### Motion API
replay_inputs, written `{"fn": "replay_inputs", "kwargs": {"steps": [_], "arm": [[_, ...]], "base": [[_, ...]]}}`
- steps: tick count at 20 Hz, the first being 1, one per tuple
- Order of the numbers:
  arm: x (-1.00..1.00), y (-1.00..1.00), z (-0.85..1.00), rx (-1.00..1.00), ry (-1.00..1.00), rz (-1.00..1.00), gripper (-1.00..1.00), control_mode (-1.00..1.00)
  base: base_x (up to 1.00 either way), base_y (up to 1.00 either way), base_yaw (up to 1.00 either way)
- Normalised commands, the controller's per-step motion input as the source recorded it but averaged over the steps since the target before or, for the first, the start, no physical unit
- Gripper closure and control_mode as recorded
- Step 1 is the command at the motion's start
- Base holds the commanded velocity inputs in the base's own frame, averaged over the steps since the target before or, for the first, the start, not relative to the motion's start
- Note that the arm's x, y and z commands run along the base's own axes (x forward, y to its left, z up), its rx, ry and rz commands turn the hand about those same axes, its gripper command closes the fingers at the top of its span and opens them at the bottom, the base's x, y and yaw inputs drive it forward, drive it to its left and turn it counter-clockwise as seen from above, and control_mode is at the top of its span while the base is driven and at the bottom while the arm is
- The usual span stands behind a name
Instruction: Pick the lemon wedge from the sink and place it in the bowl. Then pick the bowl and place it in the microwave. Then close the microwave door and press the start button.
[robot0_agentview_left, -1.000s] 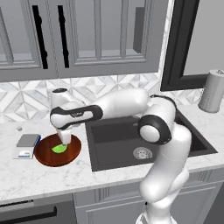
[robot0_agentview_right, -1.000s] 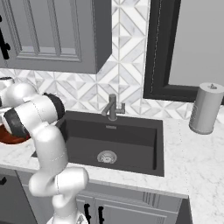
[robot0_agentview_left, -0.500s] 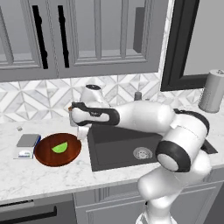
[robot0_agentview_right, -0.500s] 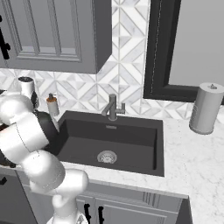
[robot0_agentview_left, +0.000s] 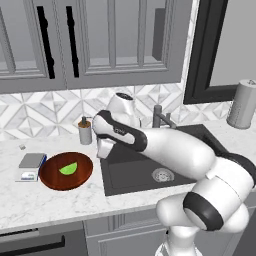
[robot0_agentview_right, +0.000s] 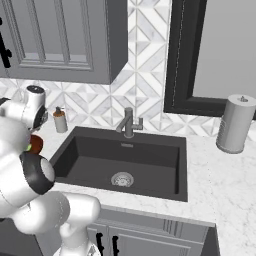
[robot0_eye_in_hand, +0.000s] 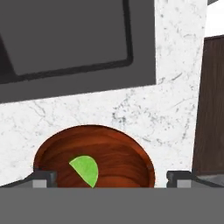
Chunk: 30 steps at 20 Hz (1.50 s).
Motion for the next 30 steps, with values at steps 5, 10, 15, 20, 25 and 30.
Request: {"fn": "replay_inputs", "kwargs": {"steps": [5,10,15,20,25,30], "arm": [[-0.21,-0.15,0.51,0.0,0.13,0.4,-1.0,-1.0],[-0.19,-0.02,0.2,-0.14,0.17,0.39,-1.0,-1.0],[-0.19,0.0,0.0,-0.27,0.05,0.42,-1.0,-1.0],[-0.25,-0.23,0.0,-0.06,-0.07,0.34,-1.0,-1.0],[-0.08,-0.35,0.0,0.16,-0.27,0.25,-1.0,-1.0],[0.0,-0.31,-0.05,0.23,-0.39,0.2,-1.0,-1.0]], "base": [[0.0,0.0,0.0],[0.0,0.0,0.0],[0.0,0.0,0.0],[0.0,0.0,0.0],[0.0,0.0,0.0],[0.0,0.0,0.0]]}}
